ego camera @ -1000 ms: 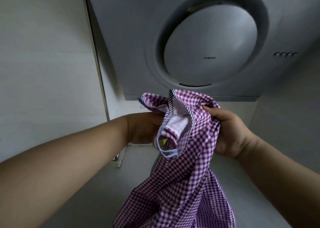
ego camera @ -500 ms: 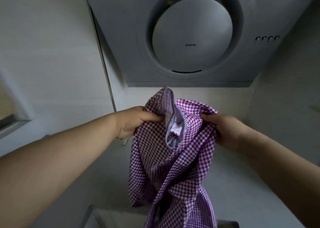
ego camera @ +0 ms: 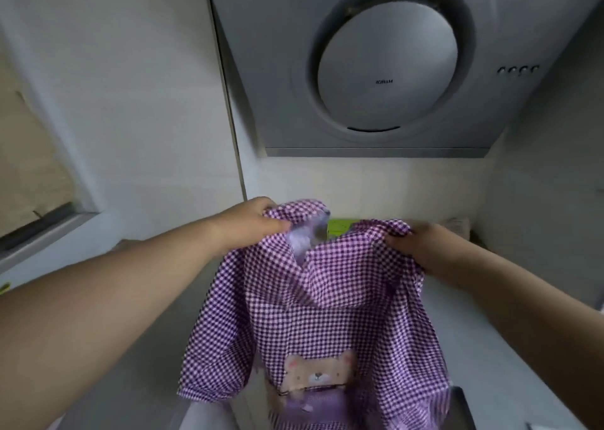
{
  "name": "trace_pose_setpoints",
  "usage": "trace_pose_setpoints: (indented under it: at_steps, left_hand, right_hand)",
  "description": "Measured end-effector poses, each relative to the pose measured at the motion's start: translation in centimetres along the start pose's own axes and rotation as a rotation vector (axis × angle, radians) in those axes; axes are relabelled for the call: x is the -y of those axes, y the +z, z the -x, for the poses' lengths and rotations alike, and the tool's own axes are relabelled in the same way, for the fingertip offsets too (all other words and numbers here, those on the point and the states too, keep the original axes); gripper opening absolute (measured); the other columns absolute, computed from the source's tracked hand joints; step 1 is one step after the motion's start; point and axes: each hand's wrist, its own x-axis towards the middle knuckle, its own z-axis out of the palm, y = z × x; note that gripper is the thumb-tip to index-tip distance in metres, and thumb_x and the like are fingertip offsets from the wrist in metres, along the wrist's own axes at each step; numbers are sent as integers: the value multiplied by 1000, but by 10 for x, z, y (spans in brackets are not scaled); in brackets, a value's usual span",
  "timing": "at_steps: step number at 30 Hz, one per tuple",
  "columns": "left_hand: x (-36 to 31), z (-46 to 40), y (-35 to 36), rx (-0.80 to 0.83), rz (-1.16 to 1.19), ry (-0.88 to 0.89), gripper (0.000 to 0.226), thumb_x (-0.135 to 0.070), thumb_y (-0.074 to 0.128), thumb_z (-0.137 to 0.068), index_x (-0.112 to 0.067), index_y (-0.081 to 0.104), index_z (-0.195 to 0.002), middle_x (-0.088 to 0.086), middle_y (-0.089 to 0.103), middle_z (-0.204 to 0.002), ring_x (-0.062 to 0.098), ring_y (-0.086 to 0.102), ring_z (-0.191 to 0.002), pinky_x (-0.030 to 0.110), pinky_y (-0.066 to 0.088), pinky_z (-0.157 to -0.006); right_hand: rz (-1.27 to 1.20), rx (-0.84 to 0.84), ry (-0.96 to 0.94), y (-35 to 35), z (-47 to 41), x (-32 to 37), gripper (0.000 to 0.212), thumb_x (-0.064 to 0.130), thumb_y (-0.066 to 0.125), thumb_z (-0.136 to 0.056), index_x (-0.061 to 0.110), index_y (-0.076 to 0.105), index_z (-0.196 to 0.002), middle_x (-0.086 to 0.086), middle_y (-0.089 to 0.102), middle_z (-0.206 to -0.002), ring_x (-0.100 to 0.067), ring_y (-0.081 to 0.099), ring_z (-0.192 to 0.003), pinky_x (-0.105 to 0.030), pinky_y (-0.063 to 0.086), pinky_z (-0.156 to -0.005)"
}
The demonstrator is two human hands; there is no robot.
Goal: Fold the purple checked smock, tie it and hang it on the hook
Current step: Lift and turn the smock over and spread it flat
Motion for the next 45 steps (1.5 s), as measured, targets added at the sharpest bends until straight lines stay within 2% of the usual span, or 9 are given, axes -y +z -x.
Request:
trace_pose_setpoints:
  at_steps: [3,6,8,11,13,18,29,37,45]
  left_hand:
    - [0,25,6,128,-250,150,83,-65,75,-85,-41,36,-154,-3,48,-159,22,53,-136,37,45,-112]
    - [-2,48,13,252,-398,324,105,-55,86,-80,-52,18,-159,-11,38,-166,15,44,-145,30,36,-116]
    - [-1,58,16,332,-411,389,81,-43,88,-79,-56,42,-145,-20,55,-149,5,55,-129,30,42,-112]
    - [6,72,14,399,-458,385,18,-34,79,-87,-32,68,-101,-11,74,-100,10,69,-93,42,58,-91]
    - [11,80,9,402,-476,368,16,-36,73,-91,-22,71,-95,-3,75,-95,18,71,-90,48,57,-88]
    - [29,87,-1,320,-404,287,26,-30,55,-97,-7,63,-89,15,71,-95,21,61,-79,45,53,-76]
    - [60,81,-24,115,-365,193,32,-26,42,-101,-14,52,-73,6,56,-78,20,53,-74,37,44,-71]
    - [84,71,-38,-17,-377,118,36,-28,40,-104,-18,58,-75,1,62,-82,15,57,-78,32,41,-67]
    - [112,54,-46,-78,-375,34,37,-30,40,-103,-6,62,-85,12,62,-86,22,58,-79,42,48,-74]
  right_hand:
    - [130,211,-127,31,36,34,19,16,61,-100,20,76,-111,7,78,-105,-11,73,-99,-17,55,-81]
    - [186,365,-178,66,63,61,21,15,58,-102,22,75,-112,7,77,-109,-10,71,-104,-25,54,-92]
    - [212,407,-213,83,72,71,21,13,56,-103,21,75,-103,3,77,-106,-14,72,-103,-35,54,-96]
    - [188,411,-233,103,82,78,22,12,55,-104,20,75,-104,-1,77,-106,-19,72,-104,-44,55,-98]
    - [182,387,-223,111,85,77,23,11,54,-104,20,75,-106,0,77,-106,-19,72,-103,-47,56,-98]
    - [90,373,-184,129,90,70,23,14,53,-105,20,73,-114,-1,76,-111,-21,71,-107,-47,54,-101]
    - [253,249,115,184,84,7,23,11,52,-88,15,70,-103,-6,75,-101,-24,72,-95,-45,60,-91]
    - [337,350,187,208,84,-35,36,52,48,-101,27,71,-114,8,74,-108,-14,68,-102,-41,50,-105]
    - [448,355,219,188,79,-65,27,50,60,-95,31,68,-113,9,68,-114,-12,63,-106,-36,50,-100]
